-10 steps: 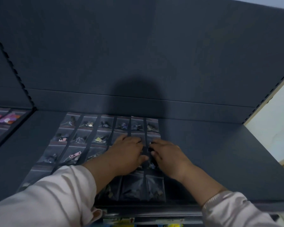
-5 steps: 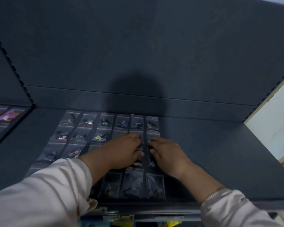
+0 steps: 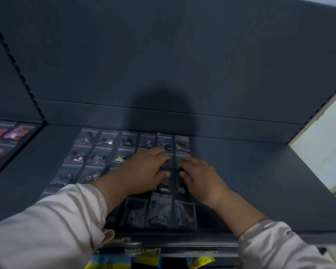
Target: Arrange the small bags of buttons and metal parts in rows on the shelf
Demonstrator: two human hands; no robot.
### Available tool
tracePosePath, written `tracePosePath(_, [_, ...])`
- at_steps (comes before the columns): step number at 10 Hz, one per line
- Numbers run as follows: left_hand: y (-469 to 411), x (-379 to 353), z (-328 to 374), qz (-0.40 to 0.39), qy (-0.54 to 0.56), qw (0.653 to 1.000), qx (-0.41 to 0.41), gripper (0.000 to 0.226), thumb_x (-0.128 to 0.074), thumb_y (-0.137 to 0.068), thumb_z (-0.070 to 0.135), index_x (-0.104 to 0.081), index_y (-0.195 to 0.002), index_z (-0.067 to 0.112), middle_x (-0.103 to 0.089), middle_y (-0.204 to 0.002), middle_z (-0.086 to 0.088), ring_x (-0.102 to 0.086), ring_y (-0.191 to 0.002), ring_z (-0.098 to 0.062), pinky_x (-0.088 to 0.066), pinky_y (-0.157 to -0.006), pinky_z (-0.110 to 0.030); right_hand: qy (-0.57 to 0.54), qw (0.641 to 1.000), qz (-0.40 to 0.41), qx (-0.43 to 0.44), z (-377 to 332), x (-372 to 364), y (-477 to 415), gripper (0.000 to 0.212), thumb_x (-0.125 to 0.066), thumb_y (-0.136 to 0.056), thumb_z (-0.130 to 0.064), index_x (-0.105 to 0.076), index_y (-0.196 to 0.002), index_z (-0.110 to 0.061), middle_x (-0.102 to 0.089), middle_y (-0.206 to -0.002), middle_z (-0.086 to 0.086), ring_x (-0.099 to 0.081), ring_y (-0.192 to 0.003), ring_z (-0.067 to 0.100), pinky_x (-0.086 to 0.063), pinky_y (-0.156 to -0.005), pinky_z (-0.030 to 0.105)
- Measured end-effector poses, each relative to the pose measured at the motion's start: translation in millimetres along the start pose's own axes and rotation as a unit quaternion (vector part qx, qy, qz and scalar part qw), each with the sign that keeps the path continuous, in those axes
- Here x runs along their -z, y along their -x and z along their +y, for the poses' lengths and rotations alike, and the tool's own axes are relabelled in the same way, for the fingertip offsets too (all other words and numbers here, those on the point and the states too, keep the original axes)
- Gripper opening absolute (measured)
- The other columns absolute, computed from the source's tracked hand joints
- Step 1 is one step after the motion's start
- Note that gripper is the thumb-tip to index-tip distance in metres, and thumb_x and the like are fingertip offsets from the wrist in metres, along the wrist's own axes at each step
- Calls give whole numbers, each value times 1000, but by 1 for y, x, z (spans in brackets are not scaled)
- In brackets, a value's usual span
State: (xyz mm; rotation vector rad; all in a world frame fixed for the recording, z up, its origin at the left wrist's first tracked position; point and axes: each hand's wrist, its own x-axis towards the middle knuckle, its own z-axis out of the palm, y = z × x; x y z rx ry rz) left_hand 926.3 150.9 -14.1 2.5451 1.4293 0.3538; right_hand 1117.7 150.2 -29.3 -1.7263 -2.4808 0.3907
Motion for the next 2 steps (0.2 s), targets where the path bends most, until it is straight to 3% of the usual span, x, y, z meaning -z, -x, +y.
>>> tracePosePath(2, [13, 8, -7, 18, -93, 994, 60, 61, -44, -92, 51, -33, -144, 20, -31, -151, -3, -29, -138, -19, -21, -114, -36, 9, 999, 43, 13, -6, 6, 3, 40, -40, -97, -36, -47, -134, -22, -38, -146, 0, -34, -133, 22, -30, -109, 35])
